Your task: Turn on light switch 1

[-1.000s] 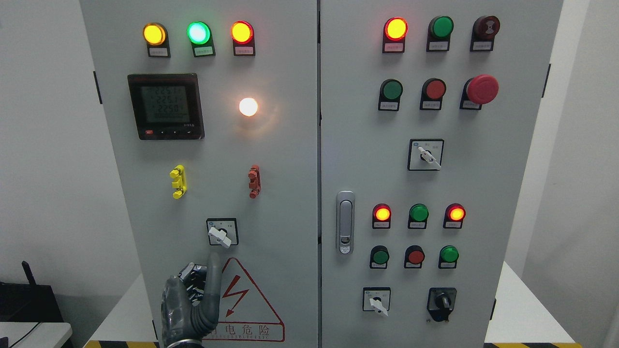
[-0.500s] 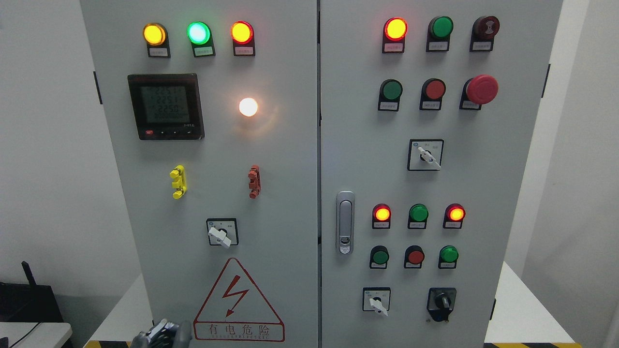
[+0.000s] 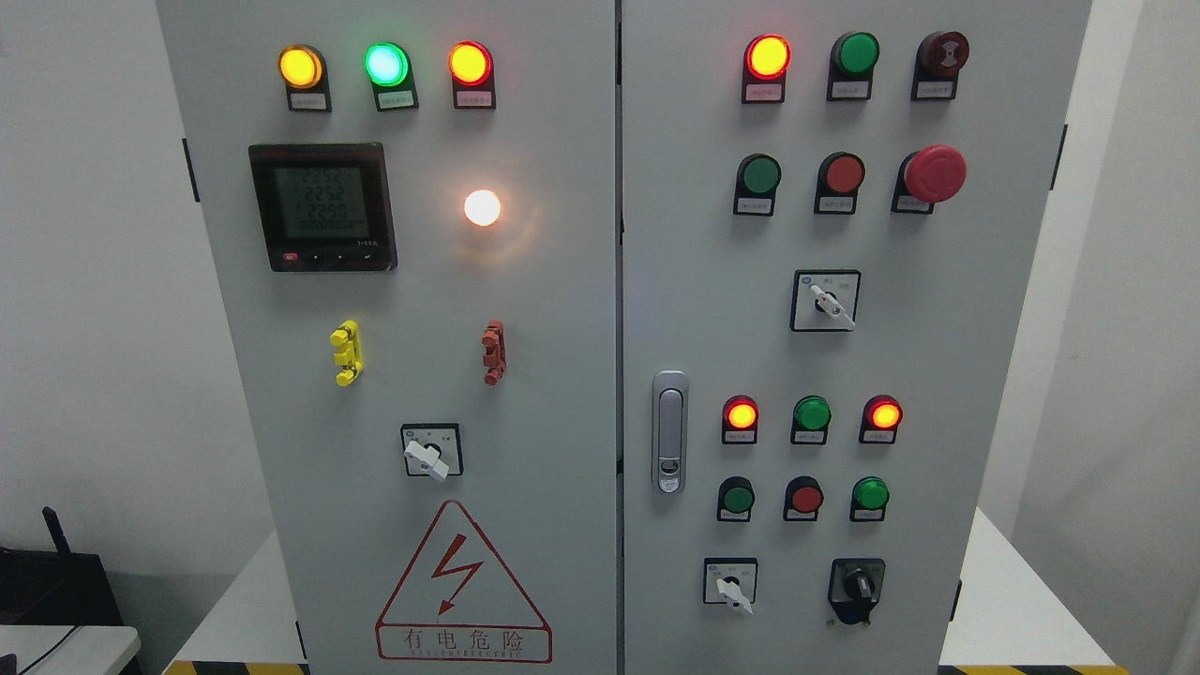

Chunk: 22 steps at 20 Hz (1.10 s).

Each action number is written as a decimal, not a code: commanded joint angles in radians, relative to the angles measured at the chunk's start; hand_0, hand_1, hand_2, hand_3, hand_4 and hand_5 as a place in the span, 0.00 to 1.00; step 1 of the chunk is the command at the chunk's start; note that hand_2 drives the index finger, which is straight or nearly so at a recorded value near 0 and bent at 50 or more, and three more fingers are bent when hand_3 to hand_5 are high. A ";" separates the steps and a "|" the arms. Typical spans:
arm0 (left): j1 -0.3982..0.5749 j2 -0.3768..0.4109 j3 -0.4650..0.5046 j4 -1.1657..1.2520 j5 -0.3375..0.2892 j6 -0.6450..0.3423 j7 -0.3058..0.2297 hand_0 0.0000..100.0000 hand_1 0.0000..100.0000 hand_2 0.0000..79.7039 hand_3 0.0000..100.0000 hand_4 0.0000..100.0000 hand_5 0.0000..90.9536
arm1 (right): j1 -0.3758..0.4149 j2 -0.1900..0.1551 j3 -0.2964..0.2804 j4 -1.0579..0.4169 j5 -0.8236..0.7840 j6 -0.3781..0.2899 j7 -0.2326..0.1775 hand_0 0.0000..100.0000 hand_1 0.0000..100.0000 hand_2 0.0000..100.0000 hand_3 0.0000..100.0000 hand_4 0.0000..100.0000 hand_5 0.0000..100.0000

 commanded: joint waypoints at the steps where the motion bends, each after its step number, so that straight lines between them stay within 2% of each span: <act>1: 0.098 0.043 0.348 0.576 0.000 -0.021 -0.009 0.21 0.10 0.13 0.19 0.27 0.03 | 0.000 0.000 0.020 0.000 -0.026 0.001 0.001 0.12 0.39 0.00 0.00 0.00 0.00; 3: 0.115 0.071 0.340 0.678 -0.007 -0.014 -0.009 0.22 0.10 0.02 0.09 0.19 0.00 | 0.000 0.000 0.020 0.000 -0.026 0.001 0.001 0.12 0.39 0.00 0.00 0.00 0.00; 6: 0.120 0.086 0.293 0.803 -0.013 0.015 -0.011 0.25 0.12 0.00 0.00 0.12 0.00 | 0.000 0.000 0.020 0.000 -0.026 0.001 0.001 0.12 0.39 0.00 0.00 0.00 0.00; 9: 0.163 0.126 0.178 0.904 -0.013 0.082 -0.012 0.27 0.13 0.00 0.00 0.08 0.00 | 0.000 0.000 0.020 0.000 -0.026 0.001 0.001 0.12 0.39 0.00 0.00 0.00 0.00; 12: 0.157 0.150 0.075 0.996 -0.011 0.176 -0.012 0.28 0.16 0.00 0.00 0.05 0.00 | 0.000 0.000 0.020 0.000 -0.026 0.001 0.001 0.12 0.39 0.00 0.00 0.00 0.00; 15: 0.126 0.173 -0.083 1.134 -0.002 0.182 -0.002 0.31 0.16 0.00 0.00 0.02 0.00 | 0.000 0.000 0.020 0.000 -0.026 0.001 0.001 0.12 0.39 0.00 0.00 0.00 0.00; 18: 0.088 0.166 -0.148 1.220 -0.002 0.183 0.044 0.32 0.17 0.00 0.00 0.00 0.00 | 0.000 0.000 0.020 0.000 -0.026 0.001 0.001 0.12 0.39 0.00 0.00 0.00 0.00; 22: 0.046 0.166 -0.341 1.288 0.001 0.212 0.046 0.35 0.14 0.00 0.00 0.00 0.00 | 0.000 0.000 0.020 0.000 -0.026 0.001 0.001 0.12 0.39 0.00 0.00 0.00 0.00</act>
